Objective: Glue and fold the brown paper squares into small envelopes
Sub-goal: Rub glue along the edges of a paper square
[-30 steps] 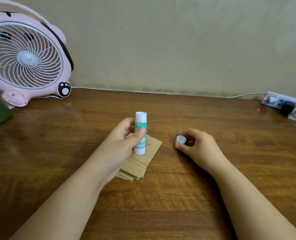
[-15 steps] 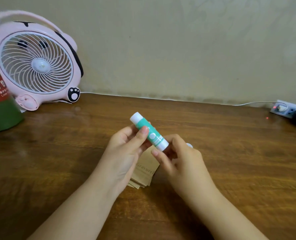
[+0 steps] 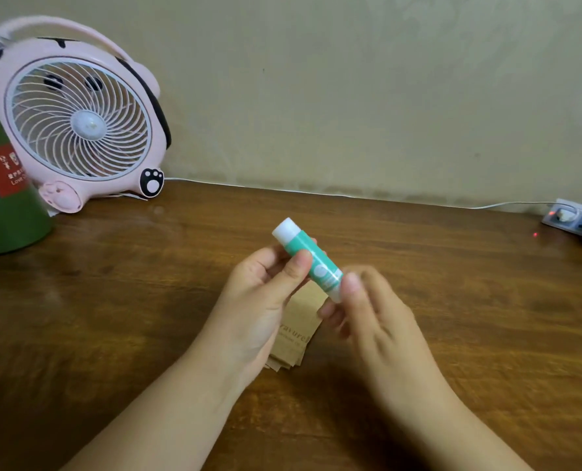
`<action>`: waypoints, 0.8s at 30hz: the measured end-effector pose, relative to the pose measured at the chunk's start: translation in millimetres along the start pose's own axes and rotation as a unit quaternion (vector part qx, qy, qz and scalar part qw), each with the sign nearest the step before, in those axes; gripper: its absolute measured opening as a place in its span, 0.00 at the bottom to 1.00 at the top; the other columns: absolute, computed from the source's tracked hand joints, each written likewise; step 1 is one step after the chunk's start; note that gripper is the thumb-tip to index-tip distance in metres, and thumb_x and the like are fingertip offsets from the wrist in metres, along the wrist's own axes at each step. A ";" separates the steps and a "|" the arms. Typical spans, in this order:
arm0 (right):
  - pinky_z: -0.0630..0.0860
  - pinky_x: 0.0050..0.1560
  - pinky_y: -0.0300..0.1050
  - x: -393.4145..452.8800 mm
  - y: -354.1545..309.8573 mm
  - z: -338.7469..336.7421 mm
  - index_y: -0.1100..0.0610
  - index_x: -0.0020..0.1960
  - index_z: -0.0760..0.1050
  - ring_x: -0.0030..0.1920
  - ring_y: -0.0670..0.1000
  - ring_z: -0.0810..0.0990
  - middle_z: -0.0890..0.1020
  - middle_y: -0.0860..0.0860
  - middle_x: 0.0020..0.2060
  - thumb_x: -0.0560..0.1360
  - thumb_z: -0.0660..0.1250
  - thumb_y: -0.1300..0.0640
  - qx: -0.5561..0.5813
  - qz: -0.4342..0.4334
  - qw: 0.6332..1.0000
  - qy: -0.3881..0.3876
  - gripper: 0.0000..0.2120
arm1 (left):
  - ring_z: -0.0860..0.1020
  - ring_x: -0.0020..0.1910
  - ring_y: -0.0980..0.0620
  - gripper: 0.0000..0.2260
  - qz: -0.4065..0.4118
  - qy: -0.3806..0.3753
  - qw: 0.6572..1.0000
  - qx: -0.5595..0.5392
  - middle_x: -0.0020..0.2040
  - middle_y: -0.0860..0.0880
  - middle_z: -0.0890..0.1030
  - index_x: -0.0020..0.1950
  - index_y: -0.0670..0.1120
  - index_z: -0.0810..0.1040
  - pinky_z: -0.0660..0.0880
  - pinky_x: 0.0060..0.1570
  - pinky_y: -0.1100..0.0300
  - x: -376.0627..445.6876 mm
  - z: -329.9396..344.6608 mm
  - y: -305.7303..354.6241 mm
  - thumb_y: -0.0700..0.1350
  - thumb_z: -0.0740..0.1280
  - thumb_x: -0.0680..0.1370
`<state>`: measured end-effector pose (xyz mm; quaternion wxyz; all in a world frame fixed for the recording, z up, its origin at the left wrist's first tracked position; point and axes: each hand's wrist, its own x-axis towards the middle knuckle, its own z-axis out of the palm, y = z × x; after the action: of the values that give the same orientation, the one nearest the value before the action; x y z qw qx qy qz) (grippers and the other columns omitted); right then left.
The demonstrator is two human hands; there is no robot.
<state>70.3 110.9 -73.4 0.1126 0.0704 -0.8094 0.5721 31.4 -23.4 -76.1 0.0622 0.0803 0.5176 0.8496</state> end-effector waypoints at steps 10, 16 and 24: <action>0.59 0.23 0.35 -1.8 -4.2 10.4 0.55 0.32 0.69 0.22 0.46 0.63 0.66 0.49 0.21 0.80 0.51 0.43 0.399 0.208 0.890 -0.079 0.23 | 0.81 0.53 0.56 0.16 0.016 -0.037 0.999 -0.025 0.49 0.47 0.84 0.51 0.44 0.82 0.76 0.52 0.65 0.5 1.3 1.8 0.48 0.74 0.66; 0.66 0.26 0.35 -0.4 -1.9 2.5 0.51 0.39 0.73 0.25 0.44 0.70 0.75 0.48 0.26 0.77 0.49 0.38 0.068 0.053 0.996 -0.014 0.22 | 0.81 0.45 0.52 0.10 0.001 -0.014 1.000 0.013 0.46 0.46 0.84 0.46 0.47 0.84 0.77 0.50 0.57 -1.0 1.4 1.0 0.49 0.72 0.67; 0.62 0.26 0.37 -1.5 -5.0 3.6 0.53 0.31 0.67 0.21 0.46 0.64 0.67 0.48 0.21 0.78 0.50 0.38 0.304 0.146 0.937 -0.090 0.25 | 0.82 0.48 0.55 0.12 0.004 -0.052 0.997 -0.054 0.48 0.46 0.84 0.50 0.45 0.83 0.77 0.47 0.64 -2.6 4.4 4.2 0.47 0.72 0.68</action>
<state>72.6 105.8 -70.4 -0.0725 0.0341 -0.6046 0.7925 34.7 -22.0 -70.6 0.0895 0.1227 0.4670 0.8711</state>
